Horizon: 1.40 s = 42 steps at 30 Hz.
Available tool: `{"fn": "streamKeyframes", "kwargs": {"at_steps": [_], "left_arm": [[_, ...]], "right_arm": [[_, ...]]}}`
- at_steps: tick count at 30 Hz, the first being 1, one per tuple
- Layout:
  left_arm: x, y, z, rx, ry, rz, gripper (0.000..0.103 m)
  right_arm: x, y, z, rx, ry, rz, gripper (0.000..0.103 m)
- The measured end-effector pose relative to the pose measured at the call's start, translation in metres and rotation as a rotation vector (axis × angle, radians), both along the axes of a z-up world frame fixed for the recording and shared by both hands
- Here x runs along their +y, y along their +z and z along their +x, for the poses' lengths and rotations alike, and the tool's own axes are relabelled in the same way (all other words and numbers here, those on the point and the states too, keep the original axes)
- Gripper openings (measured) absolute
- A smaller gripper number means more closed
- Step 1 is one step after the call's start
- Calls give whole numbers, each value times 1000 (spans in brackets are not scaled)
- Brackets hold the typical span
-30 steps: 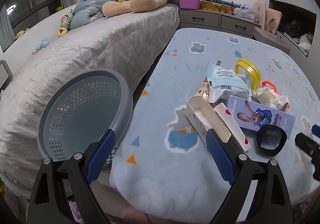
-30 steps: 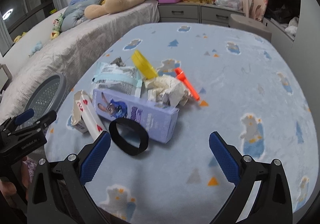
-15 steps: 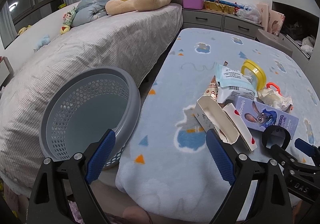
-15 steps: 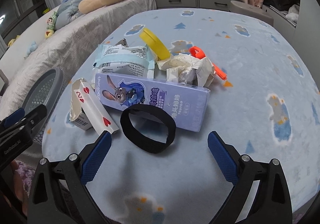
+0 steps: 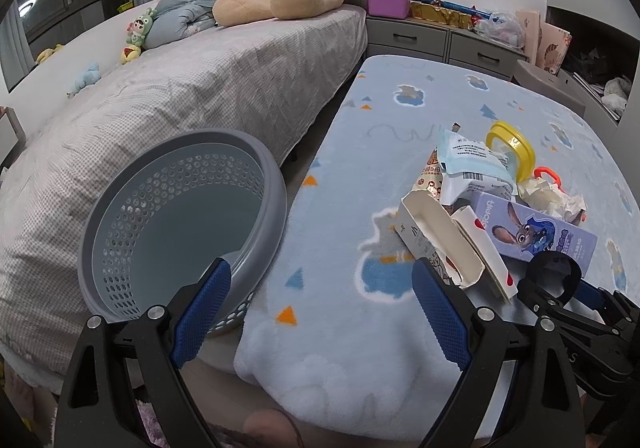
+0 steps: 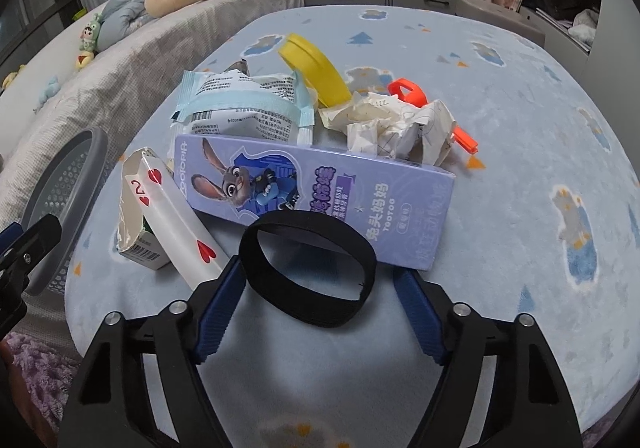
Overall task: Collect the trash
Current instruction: 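Lower the right gripper onto the black elastic band and close it, then grasp the white open paper box with the left gripper and lift it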
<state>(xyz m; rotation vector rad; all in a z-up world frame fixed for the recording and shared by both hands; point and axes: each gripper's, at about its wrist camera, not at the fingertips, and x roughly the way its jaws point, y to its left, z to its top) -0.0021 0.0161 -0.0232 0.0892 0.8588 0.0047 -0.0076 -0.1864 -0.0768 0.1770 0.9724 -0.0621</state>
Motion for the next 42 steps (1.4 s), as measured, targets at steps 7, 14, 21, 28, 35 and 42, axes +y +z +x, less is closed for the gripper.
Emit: {"fn": "streamKeyframes", "kwargs": {"at_steps": [7,14,21,28,35,42], "left_arm": [[-2,-1,-1,2,-7,1,88],[-7,1,-4,-6,-27,-11,88],[-13,-3,-9,2,-56,-30,88],[-29,-16,-12,36,-79,-37,88],[-50,-29,-8,60,-89,-38,88],[-62,-43,1,88,-70,-54,88]], "right_arm": [[7,2,1,-17,29,-12,33],[12,7,-8,-34,77,20,9],[4,15,-28,-44,83,65,9],[-13,22,-49,-53,65,88,9],[-24,27,-56,-70,56,111,9],[-33,32,-59,-91,51,139,9]]}}
